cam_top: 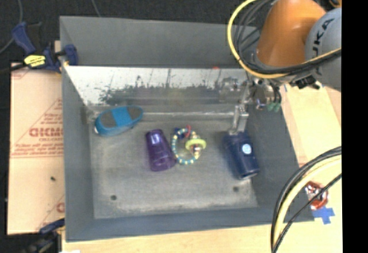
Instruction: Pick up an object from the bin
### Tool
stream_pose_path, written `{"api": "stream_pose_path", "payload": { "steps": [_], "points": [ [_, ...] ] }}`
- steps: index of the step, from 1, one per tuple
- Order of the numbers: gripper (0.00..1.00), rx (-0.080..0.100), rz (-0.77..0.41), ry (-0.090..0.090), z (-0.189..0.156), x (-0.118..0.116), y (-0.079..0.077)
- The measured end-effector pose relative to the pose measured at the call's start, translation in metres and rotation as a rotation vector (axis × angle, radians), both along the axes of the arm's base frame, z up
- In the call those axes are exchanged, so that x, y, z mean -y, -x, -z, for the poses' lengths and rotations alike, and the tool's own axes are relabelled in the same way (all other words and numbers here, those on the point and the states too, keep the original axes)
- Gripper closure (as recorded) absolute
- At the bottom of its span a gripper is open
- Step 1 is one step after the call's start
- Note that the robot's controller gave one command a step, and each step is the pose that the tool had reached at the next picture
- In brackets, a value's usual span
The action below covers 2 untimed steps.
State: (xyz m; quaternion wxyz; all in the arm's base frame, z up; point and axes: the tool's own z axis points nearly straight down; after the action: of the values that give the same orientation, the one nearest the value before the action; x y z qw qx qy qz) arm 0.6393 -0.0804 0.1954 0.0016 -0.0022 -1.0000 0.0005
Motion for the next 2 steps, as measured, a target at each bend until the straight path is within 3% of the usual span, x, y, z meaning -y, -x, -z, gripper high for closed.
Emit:
{"api": "stream_pose_path", "payload": {
  "steps": [1,2],
  "points": [
    [0.0,0.008,-0.002,0.001,-0.005,0.0,-0.001],
    [0.0,-0.004,-0.109,-0.002,0.129,-0.06,0.038]
  ]
}}
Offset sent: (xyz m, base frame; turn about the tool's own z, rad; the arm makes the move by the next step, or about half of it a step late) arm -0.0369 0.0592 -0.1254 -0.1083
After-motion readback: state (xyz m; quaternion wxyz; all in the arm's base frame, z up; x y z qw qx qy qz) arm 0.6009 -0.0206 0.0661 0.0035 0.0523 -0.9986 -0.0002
